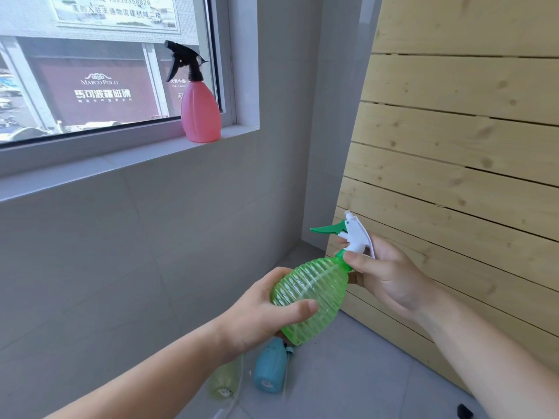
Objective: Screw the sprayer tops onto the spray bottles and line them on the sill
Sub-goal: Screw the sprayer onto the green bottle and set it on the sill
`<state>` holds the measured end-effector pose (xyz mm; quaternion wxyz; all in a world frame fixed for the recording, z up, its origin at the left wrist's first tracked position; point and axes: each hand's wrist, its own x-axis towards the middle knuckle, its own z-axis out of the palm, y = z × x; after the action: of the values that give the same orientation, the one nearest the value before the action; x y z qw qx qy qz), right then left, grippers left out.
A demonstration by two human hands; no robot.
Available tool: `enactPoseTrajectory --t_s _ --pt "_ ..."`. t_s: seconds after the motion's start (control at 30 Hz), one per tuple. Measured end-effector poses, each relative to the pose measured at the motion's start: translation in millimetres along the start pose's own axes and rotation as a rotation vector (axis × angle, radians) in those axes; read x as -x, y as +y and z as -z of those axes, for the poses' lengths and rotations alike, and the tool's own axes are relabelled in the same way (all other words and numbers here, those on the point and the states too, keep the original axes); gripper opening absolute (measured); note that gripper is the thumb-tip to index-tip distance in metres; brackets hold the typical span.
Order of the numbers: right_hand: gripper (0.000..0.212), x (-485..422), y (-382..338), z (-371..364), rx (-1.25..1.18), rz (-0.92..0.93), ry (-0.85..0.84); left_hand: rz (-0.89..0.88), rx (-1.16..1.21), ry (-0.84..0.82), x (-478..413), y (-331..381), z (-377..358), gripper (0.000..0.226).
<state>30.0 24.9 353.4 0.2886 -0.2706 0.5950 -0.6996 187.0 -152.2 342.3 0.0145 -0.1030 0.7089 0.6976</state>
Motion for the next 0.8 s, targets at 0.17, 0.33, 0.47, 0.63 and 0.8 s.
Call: enactPoseTrajectory --t_s 0.17,0.33,0.47,0.63,0.8 --pt "0.043 -1.6 9.5 -5.9 0.193 0.014 0.103 -0.009 -0.030 0.020 0.0 -2.9 -0.2 0.049" --pt "0.038 -0.7 -0.2 -1.7 0.078 -0.001 0.051 -0.032 -0.036 0.011 -2.7 -4.5 -1.9 0.052" --pt "0.043 -0.6 4.8 -8.1 0.225 0.031 0.157 -0.045 -0.048 0.023 -3.9 -8.2 -2.7 0.054" --pt "0.022 2.8 -3.1 -11.1 0.114 -0.011 0.126 -0.034 -0.012 0.022 -4.2 -8.8 -2.9 0.058" --pt "0.028 4.3 -5.3 -12.9 -0.108 -0.044 0.095 0.024 0.126 0.007 -7.1 -8.3 -4.1 0.067"
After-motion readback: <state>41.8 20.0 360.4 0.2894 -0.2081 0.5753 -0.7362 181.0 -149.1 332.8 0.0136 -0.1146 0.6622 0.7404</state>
